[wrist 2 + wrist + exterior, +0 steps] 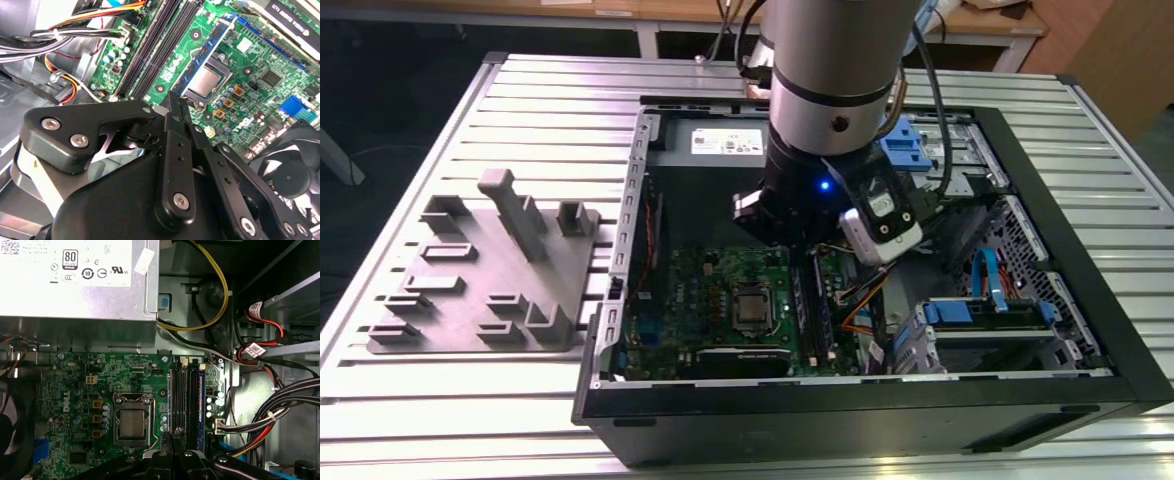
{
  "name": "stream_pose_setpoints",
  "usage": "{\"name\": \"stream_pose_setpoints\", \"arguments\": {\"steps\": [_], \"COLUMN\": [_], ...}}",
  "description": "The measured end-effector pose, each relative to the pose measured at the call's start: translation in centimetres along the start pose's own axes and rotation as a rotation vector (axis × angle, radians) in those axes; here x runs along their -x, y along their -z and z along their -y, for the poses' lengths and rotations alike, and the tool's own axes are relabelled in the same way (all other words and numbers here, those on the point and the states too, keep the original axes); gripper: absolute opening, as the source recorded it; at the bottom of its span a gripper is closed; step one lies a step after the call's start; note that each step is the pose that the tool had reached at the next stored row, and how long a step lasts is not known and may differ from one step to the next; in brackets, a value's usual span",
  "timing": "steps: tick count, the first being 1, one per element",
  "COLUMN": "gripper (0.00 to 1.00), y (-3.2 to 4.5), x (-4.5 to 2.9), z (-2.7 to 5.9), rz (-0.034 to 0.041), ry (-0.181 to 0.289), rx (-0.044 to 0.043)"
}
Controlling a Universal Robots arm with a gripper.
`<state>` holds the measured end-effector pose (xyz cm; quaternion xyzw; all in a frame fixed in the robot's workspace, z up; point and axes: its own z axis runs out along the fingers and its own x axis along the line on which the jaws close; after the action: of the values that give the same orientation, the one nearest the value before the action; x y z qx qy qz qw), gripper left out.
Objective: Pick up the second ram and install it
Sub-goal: 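Insert the second ram into the second slot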
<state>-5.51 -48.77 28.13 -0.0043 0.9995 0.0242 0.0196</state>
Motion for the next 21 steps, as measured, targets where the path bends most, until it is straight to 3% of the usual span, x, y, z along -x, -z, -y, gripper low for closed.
{"name": "stream_pose_setpoints", "arguments": {"steps": [11, 15, 21], "gripper": [0.08, 0.08, 0.08], "y": [-0.41, -0.93, -1.99], "x": [0.66, 1.13, 1.25], "z": [0.03, 0.05, 0.17], "rz": [-0.0001, -0.0002, -0.0001], "ry": [0.0, 0.0, 0.0], "rx": [0.0004, 0.0004, 0.0005]}}
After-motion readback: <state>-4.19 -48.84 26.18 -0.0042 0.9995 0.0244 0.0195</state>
